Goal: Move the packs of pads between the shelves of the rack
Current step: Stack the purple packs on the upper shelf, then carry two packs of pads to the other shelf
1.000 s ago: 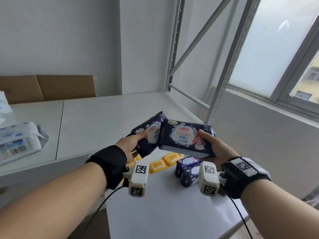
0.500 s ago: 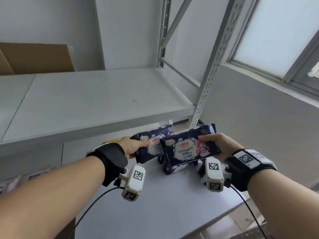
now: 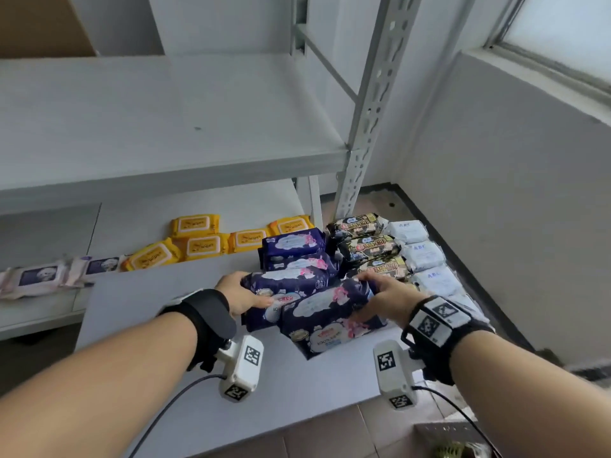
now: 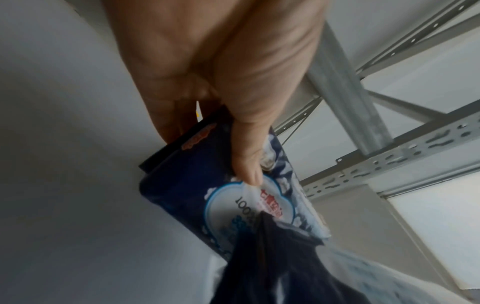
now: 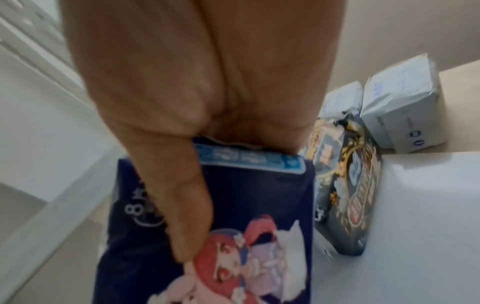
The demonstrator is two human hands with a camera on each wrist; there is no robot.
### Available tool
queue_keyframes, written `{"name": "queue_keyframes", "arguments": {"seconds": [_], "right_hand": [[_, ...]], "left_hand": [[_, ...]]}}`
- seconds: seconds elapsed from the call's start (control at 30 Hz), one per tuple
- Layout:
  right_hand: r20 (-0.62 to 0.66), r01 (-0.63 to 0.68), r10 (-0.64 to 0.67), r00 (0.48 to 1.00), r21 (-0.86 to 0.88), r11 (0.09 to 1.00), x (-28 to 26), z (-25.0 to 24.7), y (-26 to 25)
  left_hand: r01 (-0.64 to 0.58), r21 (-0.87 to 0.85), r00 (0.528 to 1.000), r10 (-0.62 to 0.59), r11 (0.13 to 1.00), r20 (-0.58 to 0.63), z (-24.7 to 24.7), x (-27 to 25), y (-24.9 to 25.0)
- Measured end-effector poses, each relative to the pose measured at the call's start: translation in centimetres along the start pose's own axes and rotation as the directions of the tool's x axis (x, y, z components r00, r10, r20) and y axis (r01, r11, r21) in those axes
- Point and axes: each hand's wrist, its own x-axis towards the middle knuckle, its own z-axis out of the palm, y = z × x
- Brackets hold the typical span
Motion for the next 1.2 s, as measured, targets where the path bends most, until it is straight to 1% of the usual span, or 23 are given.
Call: {"name": "queue_keyframes", "arguments": {"seconds": [0.13, 0.2, 0.27, 0.37, 0.5, 0.63, 0.7, 0.8, 0.87, 0.93, 1.0, 1.13, 1.2], "right_hand": [[0.032, -0.013, 0.014, 0.999, -0.028, 1.000, 3.1, 1.6, 1.8], [0.047, 0.004, -0.001, 0.999, -0.065, 0.998, 4.5, 2.5, 2.7], [0.063, 0.014, -0.009, 0.998, -0.089, 0.996, 5.7, 3.4, 3.7], [0.037, 0.009, -0.006, 0.999, -0.097, 0.995, 6.2, 3.8, 4.4], [0.039, 0.034, -0.026, 0.999, -0.207, 0.978, 6.8, 3.9, 4.6], [0.041, 0.041, -0.029, 0.999, -0.354, 0.934, 6.7, 3.9, 4.0], [0.044, 0.042, -0.026, 0.999, -0.432, 0.901, 6.6, 3.9, 3.9], [0.028, 0.062, -0.057, 0.998, -0.588, 0.807, 6.4, 4.1, 3.7], [0.019, 0.059, -0.063, 0.998, -0.661, 0.748, 6.4, 4.1, 3.7], [0.001, 0.051, -0.069, 0.998, -0.690, 0.722, 6.4, 4.0, 3.6], [-0.028, 0.028, -0.067, 0.997, -0.699, 0.715, 6.3, 3.7, 3.5], [-0.046, -0.023, -0.015, 0.999, -0.728, 0.685, 6.0, 3.0, 3.5], [-0.058, -0.032, -0.014, 0.998, -0.716, 0.698, 5.8, 2.8, 3.2]], "left_hand": [[-0.008, 0.031, 1.000, 0.008, 0.999, 0.029, 2.3, 1.8, -0.4], [0.016, 0.056, 0.999, -0.019, 0.998, 0.045, 3.3, 2.8, -0.8], [0.059, 0.069, 0.998, -0.061, 0.996, 0.033, 4.2, 3.7, -1.4], [0.080, 0.078, 0.997, -0.080, 0.994, -0.002, 5.1, 4.0, -2.1], [0.123, 0.053, 0.992, -0.122, 0.991, -0.021, 5.9, 4.6, -2.6], [0.159, 0.108, 0.987, -0.160, 0.981, 0.004, 6.2, 4.6, -1.9], [0.184, 0.127, 0.981, -0.190, 0.975, 0.036, 6.4, 4.4, -1.5], [0.221, 0.155, 0.968, -0.235, 0.963, 0.083, 6.8, 3.9, -1.3], [0.215, 0.147, 0.971, -0.228, 0.965, 0.076, 7.0, 3.8, -1.3], [0.200, 0.132, 0.976, -0.209, 0.971, 0.061, 7.2, 3.7, -1.4], [0.179, 0.113, 0.980, -0.187, 0.977, 0.064, 7.5, 3.6, -1.4], [0.139, 0.065, 0.986, -0.144, 0.988, 0.082, 7.9, 3.4, -0.8], [0.144, 0.090, 0.985, -0.151, 0.985, 0.083, 7.8, 2.8, -0.5]]}}
